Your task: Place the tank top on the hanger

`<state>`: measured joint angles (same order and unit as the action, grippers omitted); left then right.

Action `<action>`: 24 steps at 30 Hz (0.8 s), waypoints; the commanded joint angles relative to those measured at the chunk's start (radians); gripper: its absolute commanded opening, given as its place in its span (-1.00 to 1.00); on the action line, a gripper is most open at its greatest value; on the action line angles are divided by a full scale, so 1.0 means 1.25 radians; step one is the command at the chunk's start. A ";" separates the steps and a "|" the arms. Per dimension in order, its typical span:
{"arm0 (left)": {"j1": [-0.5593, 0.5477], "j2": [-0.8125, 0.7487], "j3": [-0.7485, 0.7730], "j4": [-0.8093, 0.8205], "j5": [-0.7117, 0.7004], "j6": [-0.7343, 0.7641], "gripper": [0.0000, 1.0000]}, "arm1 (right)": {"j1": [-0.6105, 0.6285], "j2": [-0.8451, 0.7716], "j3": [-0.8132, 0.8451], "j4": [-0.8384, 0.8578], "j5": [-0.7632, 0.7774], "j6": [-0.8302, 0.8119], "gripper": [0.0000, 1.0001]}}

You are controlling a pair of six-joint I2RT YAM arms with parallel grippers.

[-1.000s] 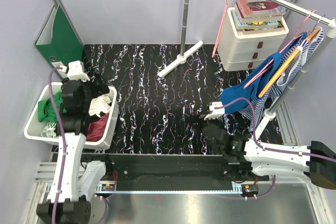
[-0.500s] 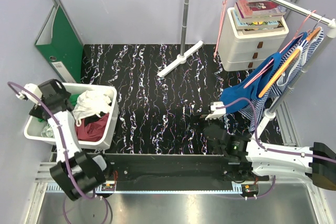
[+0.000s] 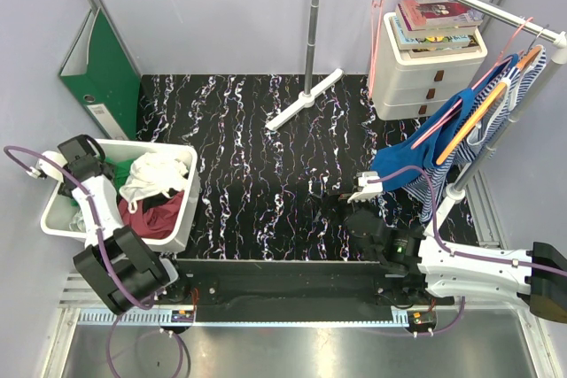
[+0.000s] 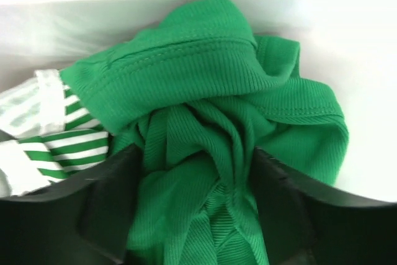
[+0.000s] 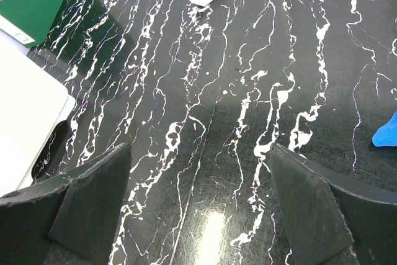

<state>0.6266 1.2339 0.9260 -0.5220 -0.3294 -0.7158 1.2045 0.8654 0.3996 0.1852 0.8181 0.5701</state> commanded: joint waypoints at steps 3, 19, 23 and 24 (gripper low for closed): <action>0.002 -0.035 -0.009 0.063 0.137 0.017 -0.67 | 0.003 0.004 0.012 0.010 0.001 0.032 0.99; -0.096 -0.253 0.022 0.112 0.179 0.125 -1.00 | 0.003 -0.065 -0.026 -0.051 0.019 0.058 0.99; -0.168 -0.292 0.092 0.053 0.066 0.159 -1.00 | 0.002 -0.090 -0.042 -0.060 0.033 0.061 0.99; -0.175 -0.300 0.107 0.047 0.050 0.162 -1.00 | 0.003 -0.099 -0.048 -0.062 0.034 0.061 0.99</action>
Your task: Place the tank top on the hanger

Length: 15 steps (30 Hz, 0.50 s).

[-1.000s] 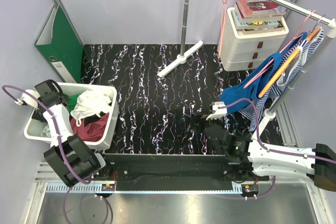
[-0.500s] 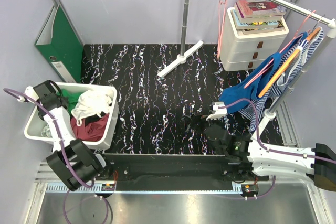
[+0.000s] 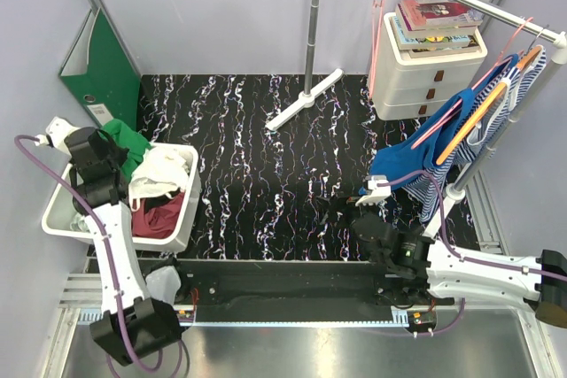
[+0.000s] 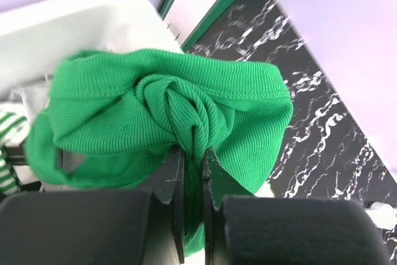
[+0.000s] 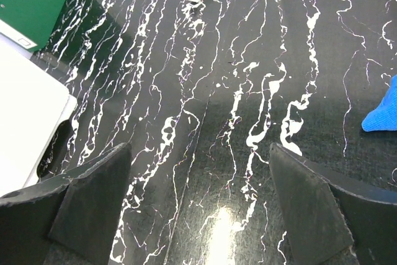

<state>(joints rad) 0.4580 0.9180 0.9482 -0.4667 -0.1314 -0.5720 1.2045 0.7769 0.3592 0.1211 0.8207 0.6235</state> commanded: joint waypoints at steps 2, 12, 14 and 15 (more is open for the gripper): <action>-0.048 -0.062 0.102 -0.003 -0.102 0.053 -1.00 | 0.003 -0.037 -0.020 -0.013 0.037 0.018 0.99; -0.050 -0.132 0.216 -0.009 -0.103 0.076 -0.89 | 0.003 -0.040 -0.027 -0.022 0.033 0.036 0.99; -0.050 -0.138 0.246 -0.013 -0.105 0.091 -0.89 | 0.003 -0.036 -0.028 -0.022 0.029 0.041 1.00; -0.050 -0.137 0.278 -0.016 -0.089 0.100 -0.89 | 0.003 -0.035 -0.028 -0.022 0.028 0.044 0.99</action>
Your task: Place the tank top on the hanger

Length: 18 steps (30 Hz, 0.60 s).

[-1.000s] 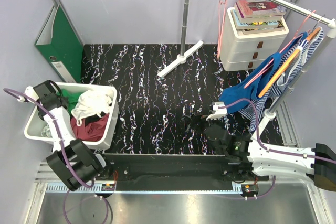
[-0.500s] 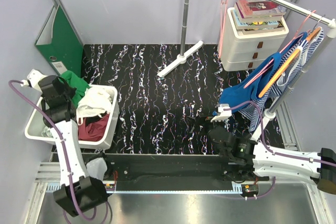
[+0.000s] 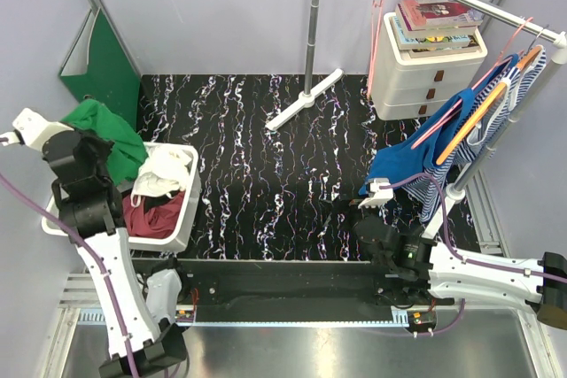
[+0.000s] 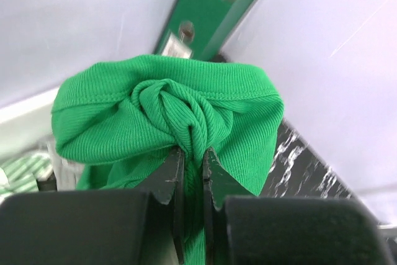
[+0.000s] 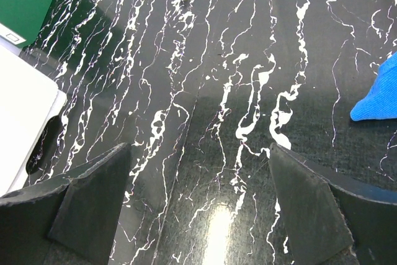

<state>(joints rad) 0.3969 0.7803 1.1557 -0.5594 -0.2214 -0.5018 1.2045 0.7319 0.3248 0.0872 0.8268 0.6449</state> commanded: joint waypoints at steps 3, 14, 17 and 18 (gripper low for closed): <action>-0.003 -0.013 0.172 0.060 0.037 0.076 -0.91 | 0.002 0.004 0.000 0.005 0.022 0.029 0.99; -0.238 0.092 0.337 0.051 0.233 0.224 -1.00 | 0.003 0.034 0.010 0.004 0.018 0.052 0.99; -0.312 0.112 0.336 0.057 0.405 0.238 -1.00 | 0.002 0.032 0.011 0.001 0.012 0.051 0.99; -0.337 0.114 0.332 0.057 0.433 0.244 -1.00 | 0.003 0.028 0.010 0.001 0.012 0.052 1.00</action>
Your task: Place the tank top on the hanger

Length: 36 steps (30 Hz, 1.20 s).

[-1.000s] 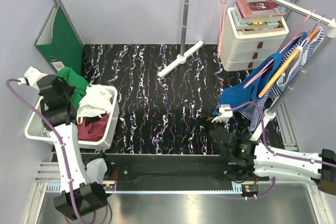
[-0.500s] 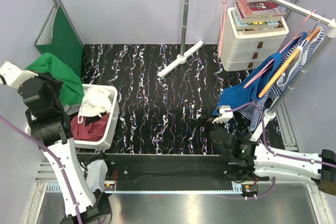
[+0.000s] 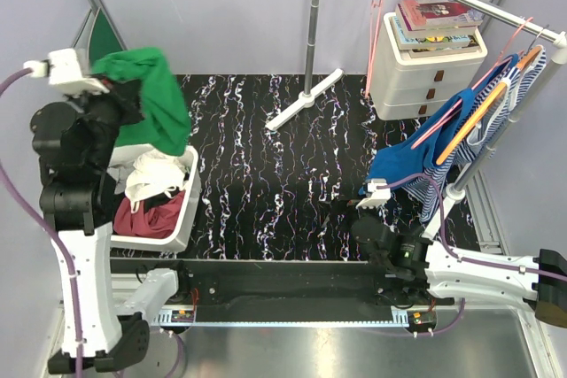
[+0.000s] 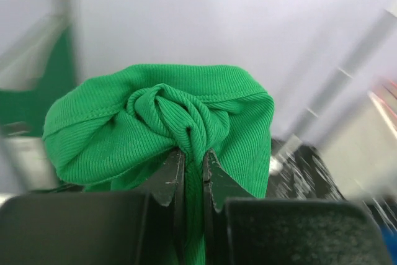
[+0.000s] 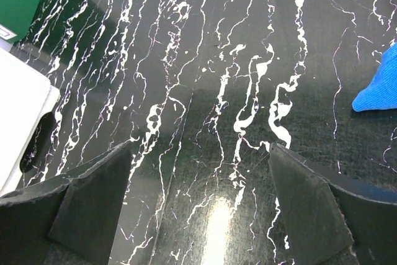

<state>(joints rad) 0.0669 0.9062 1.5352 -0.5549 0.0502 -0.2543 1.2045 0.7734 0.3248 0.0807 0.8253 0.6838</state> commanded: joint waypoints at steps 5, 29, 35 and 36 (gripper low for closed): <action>-0.272 0.017 -0.038 0.050 0.214 0.111 -1.00 | 0.003 -0.037 0.000 -0.006 0.010 0.005 0.99; -0.551 0.123 -0.451 0.050 -0.070 0.022 0.98 | 0.002 0.079 0.008 -0.072 -0.053 0.027 0.98; -0.552 0.296 -0.375 0.073 0.000 -0.006 0.96 | 0.003 0.227 0.036 0.068 -0.049 -0.003 0.99; -0.552 0.319 -0.349 0.056 0.008 -0.005 0.96 | 0.002 0.238 0.052 0.090 -0.050 -0.013 1.00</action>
<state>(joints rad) -0.6205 1.1698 1.0023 -0.5220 0.0013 -0.2180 1.2045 1.0107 0.3145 0.0334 0.7570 0.6952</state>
